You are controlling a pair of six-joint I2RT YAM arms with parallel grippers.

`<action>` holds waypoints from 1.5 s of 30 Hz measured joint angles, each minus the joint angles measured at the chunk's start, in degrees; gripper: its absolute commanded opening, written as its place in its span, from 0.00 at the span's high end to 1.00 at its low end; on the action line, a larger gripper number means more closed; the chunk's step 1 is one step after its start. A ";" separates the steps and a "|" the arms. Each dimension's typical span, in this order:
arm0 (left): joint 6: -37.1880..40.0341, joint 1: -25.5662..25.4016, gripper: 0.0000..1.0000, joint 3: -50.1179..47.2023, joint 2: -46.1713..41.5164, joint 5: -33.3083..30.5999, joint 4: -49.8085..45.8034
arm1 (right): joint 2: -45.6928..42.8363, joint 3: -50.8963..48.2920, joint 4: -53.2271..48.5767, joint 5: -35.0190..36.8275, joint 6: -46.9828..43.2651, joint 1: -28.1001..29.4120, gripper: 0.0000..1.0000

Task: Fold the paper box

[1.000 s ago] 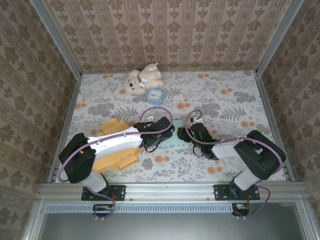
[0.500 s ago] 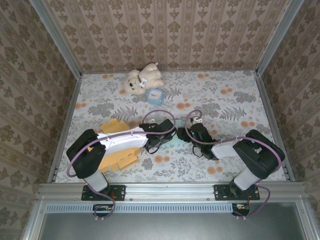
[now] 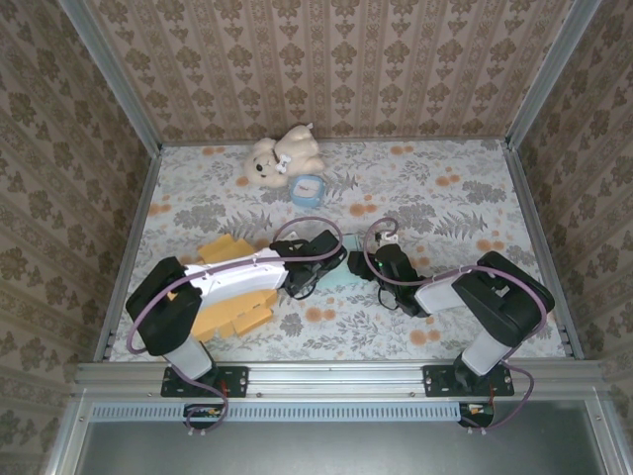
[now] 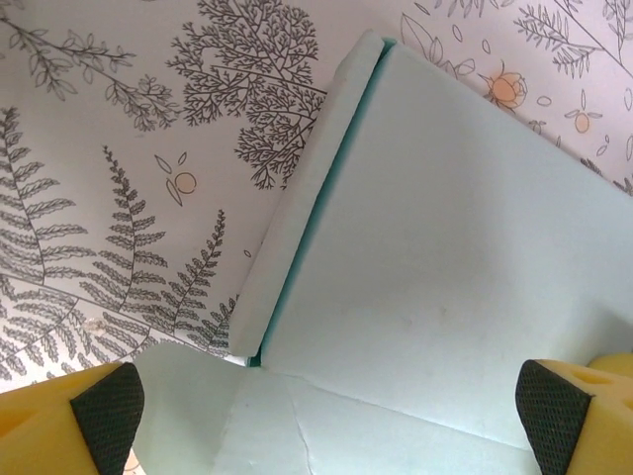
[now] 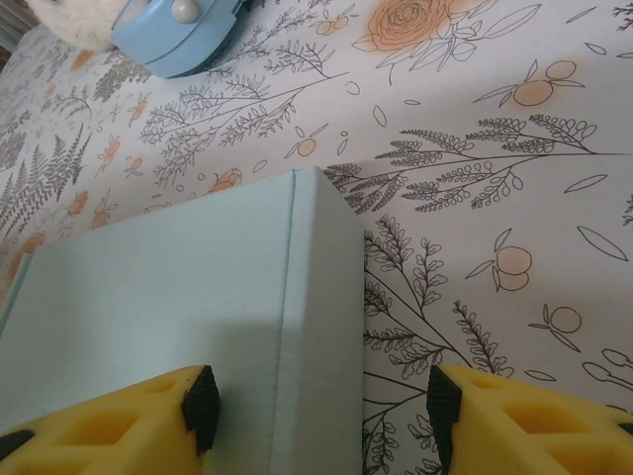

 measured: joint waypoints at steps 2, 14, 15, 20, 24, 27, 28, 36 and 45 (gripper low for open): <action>-1.95 0.35 0.00 0.02 0.00 0.52 0.00 | 0.37 0.00 0.59 0.02 0.26 0.11 0.40; -10.56 2.58 0.00 1.95 3.04 3.43 0.42 | 1.77 0.00 2.99 0.02 0.85 0.48 0.40; -10.71 2.69 0.00 2.40 3.72 3.69 0.46 | 1.77 0.00 2.99 0.02 0.85 0.52 0.40; -11.17 3.61 0.02 2.86 6.88 5.55 0.52 | 1.77 0.00 3.06 0.02 0.87 0.52 0.40; -11.32 3.74 0.03 2.91 7.58 6.27 0.70 | 1.77 0.00 3.08 0.04 0.87 0.57 0.40; -11.45 3.74 0.03 2.91 7.58 6.27 0.70 | 2.05 0.00 3.39 0.04 0.90 0.57 0.40; -11.52 3.76 0.03 2.91 7.58 6.27 0.68 | 2.14 0.00 3.54 0.04 0.98 0.57 0.40; -11.72 4.07 0.05 2.89 7.58 6.32 0.70 | 2.75 0.00 4.61 0.48 1.09 0.83 0.40; -11.69 4.24 0.06 2.12 7.28 6.47 1.53 | 2.40 0.00 4.13 0.90 1.03 0.94 0.40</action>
